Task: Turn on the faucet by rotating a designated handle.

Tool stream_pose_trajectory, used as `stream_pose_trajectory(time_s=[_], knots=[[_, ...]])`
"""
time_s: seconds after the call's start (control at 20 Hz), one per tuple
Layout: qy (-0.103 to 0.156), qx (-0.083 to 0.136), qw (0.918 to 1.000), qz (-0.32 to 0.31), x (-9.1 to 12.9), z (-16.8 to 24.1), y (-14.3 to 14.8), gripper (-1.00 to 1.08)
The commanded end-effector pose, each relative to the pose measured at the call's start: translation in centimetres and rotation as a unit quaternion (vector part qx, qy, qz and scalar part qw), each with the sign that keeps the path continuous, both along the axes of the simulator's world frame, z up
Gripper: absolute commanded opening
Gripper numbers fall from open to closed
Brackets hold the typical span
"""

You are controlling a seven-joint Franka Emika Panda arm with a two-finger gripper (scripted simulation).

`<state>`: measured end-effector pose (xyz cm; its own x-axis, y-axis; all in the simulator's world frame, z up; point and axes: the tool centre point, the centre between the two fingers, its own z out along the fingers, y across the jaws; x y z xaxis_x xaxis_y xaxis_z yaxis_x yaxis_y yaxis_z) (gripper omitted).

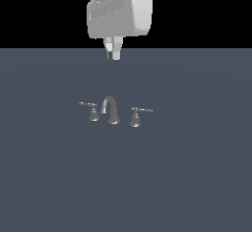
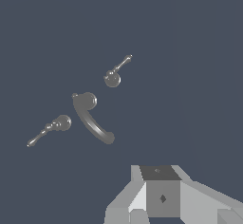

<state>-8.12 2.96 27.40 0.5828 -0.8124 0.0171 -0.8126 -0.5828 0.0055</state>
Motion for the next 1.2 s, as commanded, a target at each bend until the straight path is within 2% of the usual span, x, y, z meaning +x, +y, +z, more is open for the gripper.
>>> stream_pose_trajectory(time_s=[0.0, 0.3, 0.6, 0.8, 1.15], knots=[[0.0, 0.001, 0.9996, -0.03, 1.2, -1.4, -0.3, -1.0], [-0.001, 0.003, 0.9949, -0.1, 3.9, -4.8, -1.5, -1.0], [-0.001, 0.004, 0.9847, -0.174, 6.6, -8.4, -3.1, -1.0], [-0.001, 0.004, 0.9736, -0.228, 8.5, -11.0, -4.6, -1.0], [-0.001, 0.005, 0.9479, -0.319, 11.2, -15.4, -7.6, -1.0]])
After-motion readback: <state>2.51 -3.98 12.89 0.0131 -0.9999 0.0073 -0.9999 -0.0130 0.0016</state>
